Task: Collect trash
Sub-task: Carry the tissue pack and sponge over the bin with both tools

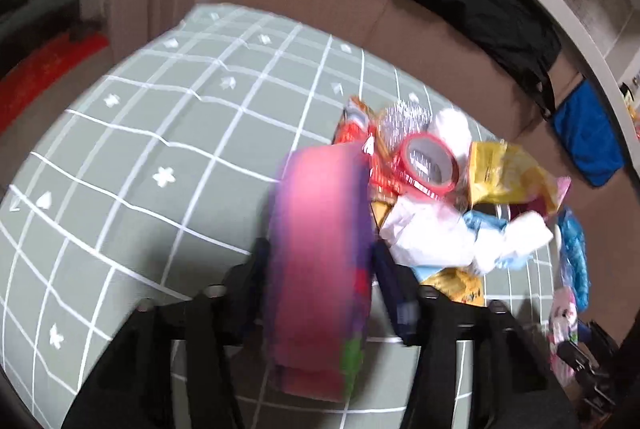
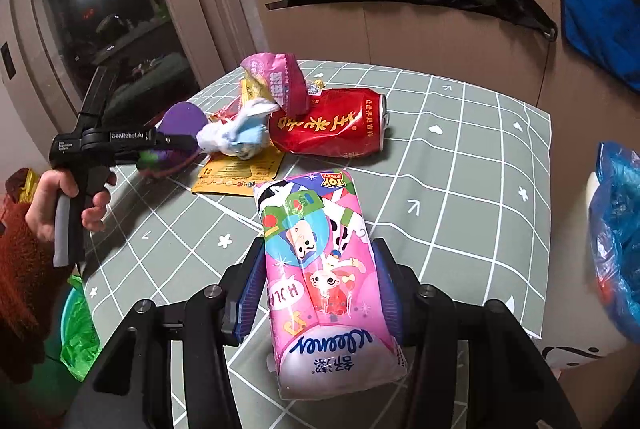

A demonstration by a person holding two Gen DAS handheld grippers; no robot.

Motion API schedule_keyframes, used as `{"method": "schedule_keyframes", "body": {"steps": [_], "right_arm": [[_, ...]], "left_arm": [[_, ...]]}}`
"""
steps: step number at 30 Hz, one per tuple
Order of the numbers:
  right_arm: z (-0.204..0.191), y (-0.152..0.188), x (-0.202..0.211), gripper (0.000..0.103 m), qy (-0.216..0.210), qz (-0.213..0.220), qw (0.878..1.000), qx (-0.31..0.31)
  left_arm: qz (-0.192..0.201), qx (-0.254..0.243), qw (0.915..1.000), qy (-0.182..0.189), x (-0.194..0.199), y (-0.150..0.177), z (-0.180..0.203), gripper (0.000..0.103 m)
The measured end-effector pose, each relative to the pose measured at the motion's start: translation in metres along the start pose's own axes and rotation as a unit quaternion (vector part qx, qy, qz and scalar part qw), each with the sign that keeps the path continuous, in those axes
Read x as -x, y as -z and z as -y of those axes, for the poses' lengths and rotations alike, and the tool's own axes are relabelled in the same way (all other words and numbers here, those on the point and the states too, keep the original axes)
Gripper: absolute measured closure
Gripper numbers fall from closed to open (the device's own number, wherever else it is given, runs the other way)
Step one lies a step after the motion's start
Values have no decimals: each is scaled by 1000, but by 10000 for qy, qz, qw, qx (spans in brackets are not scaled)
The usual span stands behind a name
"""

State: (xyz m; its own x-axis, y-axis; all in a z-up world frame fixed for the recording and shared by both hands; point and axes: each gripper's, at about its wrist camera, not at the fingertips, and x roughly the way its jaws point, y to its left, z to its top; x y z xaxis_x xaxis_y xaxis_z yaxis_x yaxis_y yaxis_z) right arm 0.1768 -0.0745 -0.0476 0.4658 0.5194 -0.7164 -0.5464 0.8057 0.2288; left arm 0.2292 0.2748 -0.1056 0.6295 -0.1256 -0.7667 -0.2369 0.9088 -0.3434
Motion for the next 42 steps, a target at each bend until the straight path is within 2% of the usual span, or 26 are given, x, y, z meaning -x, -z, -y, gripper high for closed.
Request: {"method": "schedule_keyframes", "body": {"steps": [2, 6, 9, 16, 21, 24, 30, 35, 42], "right_arm": [[1, 0, 4, 54, 16, 39, 10000, 0], [3, 2, 15, 54, 74, 141, 9999, 2], [7, 2, 23, 54, 82, 223, 9997, -29], [11, 3, 53, 54, 162, 533, 9984, -92], [15, 2, 85, 54, 315, 827, 9960, -113], [20, 3, 111, 54, 479, 1061, 9931, -132], [34, 8, 171, 54, 958, 1587, 9825, -196], [55, 17, 216, 54, 1360, 1904, 9717, -333], [85, 29, 255, 54, 1786, 2180, 9582, -489]], "left_arm": [[246, -16, 9995, -171, 12, 3, 5, 68], [596, -92, 9981, -157, 36, 6, 13, 69], [838, -284, 9956, -310, 57, 11, 28, 69], [1176, -759, 9898, -262, 105, 43, 79, 69], [1490, -1211, 9814, -23, 141, 71, 130, 69], [1572, -1454, 9764, 286, 157, 83, 162, 69], [1766, -1944, 9612, 843, 178, 100, 231, 69], [1886, -2237, 9496, 1126, 181, 111, 281, 69], [1714, -2507, 9434, 1332, 161, 122, 333, 69]]}}
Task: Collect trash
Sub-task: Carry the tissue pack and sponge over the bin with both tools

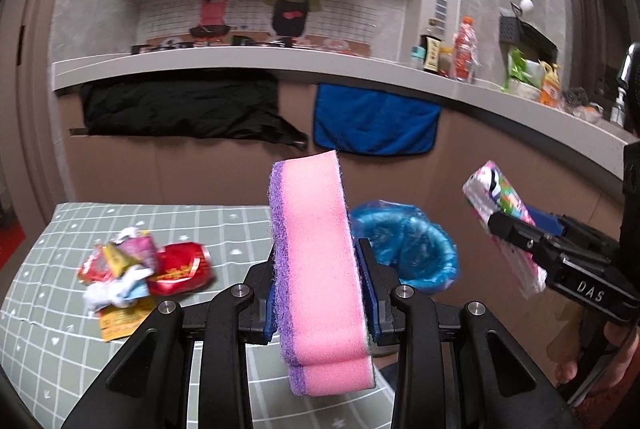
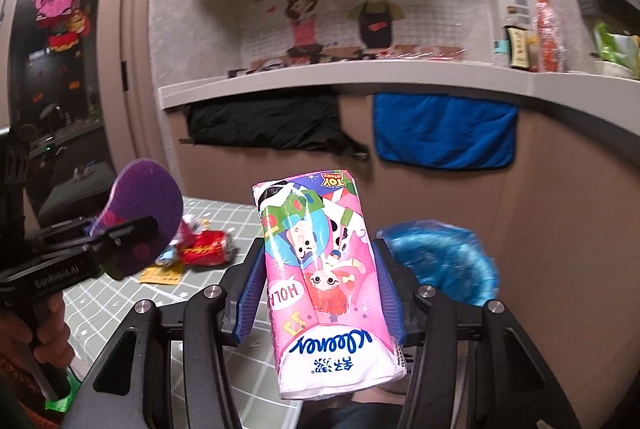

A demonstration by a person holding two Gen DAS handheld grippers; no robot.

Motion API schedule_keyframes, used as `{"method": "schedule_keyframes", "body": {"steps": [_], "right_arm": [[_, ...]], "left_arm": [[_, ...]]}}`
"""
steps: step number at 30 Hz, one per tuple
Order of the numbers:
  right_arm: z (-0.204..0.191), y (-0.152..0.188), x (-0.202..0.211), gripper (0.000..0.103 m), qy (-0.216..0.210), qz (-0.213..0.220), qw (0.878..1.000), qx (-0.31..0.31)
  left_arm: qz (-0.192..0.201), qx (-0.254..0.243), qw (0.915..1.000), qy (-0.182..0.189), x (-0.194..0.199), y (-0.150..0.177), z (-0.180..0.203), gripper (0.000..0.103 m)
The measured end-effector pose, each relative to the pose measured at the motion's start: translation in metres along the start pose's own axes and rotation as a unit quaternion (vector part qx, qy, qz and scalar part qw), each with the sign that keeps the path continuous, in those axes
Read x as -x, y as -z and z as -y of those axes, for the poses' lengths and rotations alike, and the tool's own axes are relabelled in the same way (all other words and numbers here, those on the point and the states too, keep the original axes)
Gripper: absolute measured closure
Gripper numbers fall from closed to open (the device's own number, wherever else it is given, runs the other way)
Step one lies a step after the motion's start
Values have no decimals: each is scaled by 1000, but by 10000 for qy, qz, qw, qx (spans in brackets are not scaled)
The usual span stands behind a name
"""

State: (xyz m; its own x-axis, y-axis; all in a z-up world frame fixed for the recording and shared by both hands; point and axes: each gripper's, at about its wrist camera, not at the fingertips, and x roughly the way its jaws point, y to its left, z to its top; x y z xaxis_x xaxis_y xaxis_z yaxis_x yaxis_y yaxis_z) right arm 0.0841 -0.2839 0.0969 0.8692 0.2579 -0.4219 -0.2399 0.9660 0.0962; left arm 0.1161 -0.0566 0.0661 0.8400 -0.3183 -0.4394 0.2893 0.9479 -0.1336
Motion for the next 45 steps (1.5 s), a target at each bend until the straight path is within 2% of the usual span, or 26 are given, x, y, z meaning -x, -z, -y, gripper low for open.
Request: {"method": "schedule_keyframes", "body": {"steps": [9, 13, 21, 31, 39, 45], "right_arm": [[48, 4, -4, 54, 399, 101, 9989, -226], [66, 8, -18, 54, 574, 49, 9978, -343], [101, 10, -57, 54, 514, -213, 9963, -654], [142, 15, -97, 54, 556, -422, 9918, -1067], [172, 19, -124, 54, 494, -529, 9877, -1388], [183, 25, -148, 54, 426, -680, 9853, -1507]], "left_arm": [[-234, -186, 9993, 205, -52, -5, 37, 69], [-375, -175, 9987, 292, -81, -7, 45, 69], [-721, -147, 9963, 433, -139, -9, 56, 69], [-852, -125, 9943, 626, -196, -21, 72, 69], [-1103, -152, 9901, 859, -236, -20, 83, 69], [-1424, -61, 9866, 797, -267, -12, 80, 69]]}}
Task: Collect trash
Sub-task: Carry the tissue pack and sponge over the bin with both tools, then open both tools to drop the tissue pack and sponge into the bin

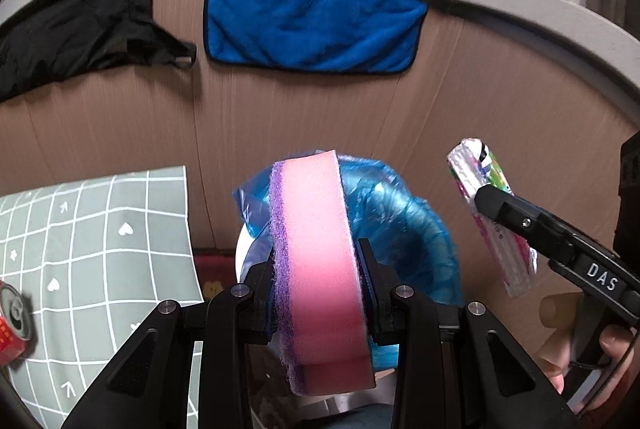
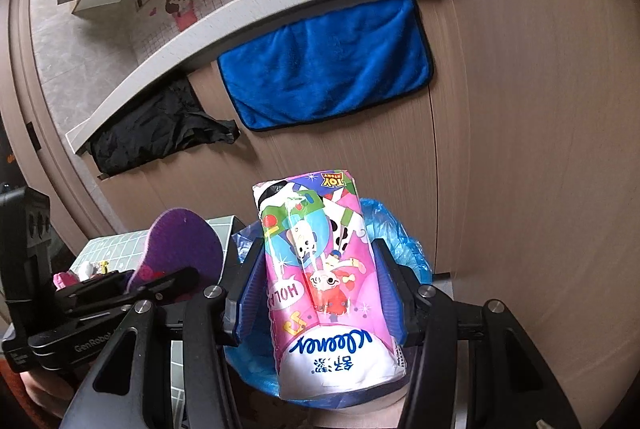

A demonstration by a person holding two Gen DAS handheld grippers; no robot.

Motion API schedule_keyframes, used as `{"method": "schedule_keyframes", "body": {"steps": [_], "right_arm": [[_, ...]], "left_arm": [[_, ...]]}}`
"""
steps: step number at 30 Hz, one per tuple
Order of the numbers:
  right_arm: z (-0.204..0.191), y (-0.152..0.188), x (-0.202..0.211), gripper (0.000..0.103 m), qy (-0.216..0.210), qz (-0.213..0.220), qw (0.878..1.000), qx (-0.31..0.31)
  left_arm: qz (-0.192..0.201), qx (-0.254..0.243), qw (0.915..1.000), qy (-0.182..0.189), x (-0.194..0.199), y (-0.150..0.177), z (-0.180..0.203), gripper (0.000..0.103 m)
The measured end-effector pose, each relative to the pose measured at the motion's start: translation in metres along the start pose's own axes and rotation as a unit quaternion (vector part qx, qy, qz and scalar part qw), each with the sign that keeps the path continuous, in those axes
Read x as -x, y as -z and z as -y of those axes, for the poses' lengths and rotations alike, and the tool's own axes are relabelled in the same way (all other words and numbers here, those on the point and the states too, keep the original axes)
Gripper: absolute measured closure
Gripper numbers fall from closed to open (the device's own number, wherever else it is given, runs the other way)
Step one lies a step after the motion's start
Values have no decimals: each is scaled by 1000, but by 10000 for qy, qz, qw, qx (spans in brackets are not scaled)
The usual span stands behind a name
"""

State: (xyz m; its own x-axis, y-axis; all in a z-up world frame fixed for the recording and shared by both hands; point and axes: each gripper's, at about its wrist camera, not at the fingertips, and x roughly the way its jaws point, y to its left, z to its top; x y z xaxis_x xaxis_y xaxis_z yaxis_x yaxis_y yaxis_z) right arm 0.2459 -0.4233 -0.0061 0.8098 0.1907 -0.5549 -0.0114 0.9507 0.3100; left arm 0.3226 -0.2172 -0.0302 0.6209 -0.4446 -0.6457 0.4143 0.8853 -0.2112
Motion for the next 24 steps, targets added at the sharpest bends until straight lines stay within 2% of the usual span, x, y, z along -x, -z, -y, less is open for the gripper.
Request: {"method": "schedule_keyframes", "body": {"steps": [19, 23, 24], "right_arm": [[11, 11, -54, 52, 163, -413, 9990, -9], [12, 8, -53, 48, 244, -285, 9993, -36], [12, 7, -52, 44, 251, -255, 9993, -48]], "left_arm": [[-124, 164, 9998, 55, -41, -10, -11, 69], [-82, 284, 9992, 259, -42, -13, -16, 54], [-48, 322, 9990, 300, -40, -15, -17, 53]]}}
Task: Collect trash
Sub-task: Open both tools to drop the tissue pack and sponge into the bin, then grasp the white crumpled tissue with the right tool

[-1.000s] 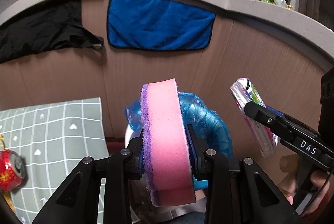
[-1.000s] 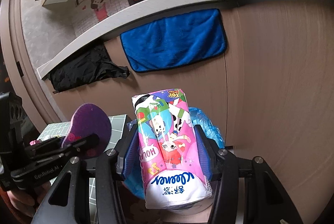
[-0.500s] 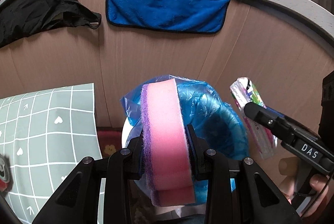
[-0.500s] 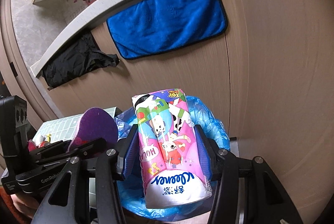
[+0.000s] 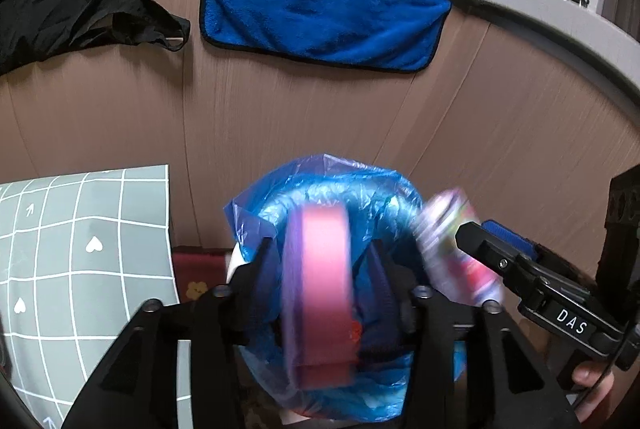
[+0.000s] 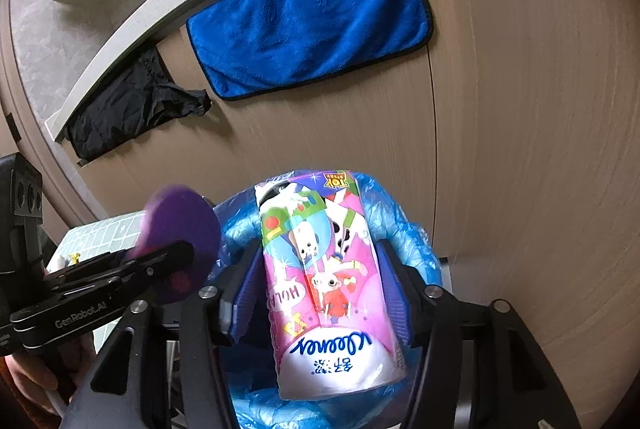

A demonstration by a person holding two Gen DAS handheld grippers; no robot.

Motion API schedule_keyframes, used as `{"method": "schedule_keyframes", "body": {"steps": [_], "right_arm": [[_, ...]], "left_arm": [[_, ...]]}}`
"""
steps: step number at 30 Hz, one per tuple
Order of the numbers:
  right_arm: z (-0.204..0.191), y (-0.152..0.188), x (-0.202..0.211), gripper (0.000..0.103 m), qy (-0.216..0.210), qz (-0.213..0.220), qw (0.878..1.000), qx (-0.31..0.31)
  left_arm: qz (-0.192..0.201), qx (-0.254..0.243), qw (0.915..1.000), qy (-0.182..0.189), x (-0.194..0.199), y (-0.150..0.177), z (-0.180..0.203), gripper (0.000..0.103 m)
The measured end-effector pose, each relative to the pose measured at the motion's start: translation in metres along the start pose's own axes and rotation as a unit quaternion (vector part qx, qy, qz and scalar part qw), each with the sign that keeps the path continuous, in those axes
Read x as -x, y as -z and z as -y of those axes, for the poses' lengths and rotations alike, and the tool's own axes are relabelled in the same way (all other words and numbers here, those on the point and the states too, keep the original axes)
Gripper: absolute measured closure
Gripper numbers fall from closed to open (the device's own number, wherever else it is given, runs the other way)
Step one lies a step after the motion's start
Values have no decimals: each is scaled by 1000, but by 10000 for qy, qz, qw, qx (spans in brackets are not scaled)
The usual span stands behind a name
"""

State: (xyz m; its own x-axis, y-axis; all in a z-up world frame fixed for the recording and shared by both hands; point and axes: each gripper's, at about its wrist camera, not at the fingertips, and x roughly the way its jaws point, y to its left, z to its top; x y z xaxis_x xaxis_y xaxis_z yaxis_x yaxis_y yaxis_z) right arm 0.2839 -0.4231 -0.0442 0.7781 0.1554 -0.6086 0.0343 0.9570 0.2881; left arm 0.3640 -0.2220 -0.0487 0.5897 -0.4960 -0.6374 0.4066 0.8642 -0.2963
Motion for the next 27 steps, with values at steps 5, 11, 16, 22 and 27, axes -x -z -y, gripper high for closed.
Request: {"method": "schedule_keyframes", "body": {"steps": [5, 11, 16, 22, 27], "right_arm": [[1, -5, 11, 37, -22, 163, 9998, -85], [-12, -4, 30, 37, -16, 234, 9997, 17], [-40, -1, 59, 37, 21, 444, 9985, 332], [-77, 13, 84, 36, -64, 529, 9968, 589], [-120, 29, 88, 36, -263, 372, 9951, 873]], "left_arm": [[196, 49, 9998, -42, 15, -8, -4, 52], [400, 63, 9984, -387, 54, -4, -17, 52], [582, 63, 9961, -659, 103, 13, -36, 52], [792, 216, 9913, -1034, 159, 38, -71, 52], [791, 391, 9854, -1458, 201, 65, -118, 52]]}}
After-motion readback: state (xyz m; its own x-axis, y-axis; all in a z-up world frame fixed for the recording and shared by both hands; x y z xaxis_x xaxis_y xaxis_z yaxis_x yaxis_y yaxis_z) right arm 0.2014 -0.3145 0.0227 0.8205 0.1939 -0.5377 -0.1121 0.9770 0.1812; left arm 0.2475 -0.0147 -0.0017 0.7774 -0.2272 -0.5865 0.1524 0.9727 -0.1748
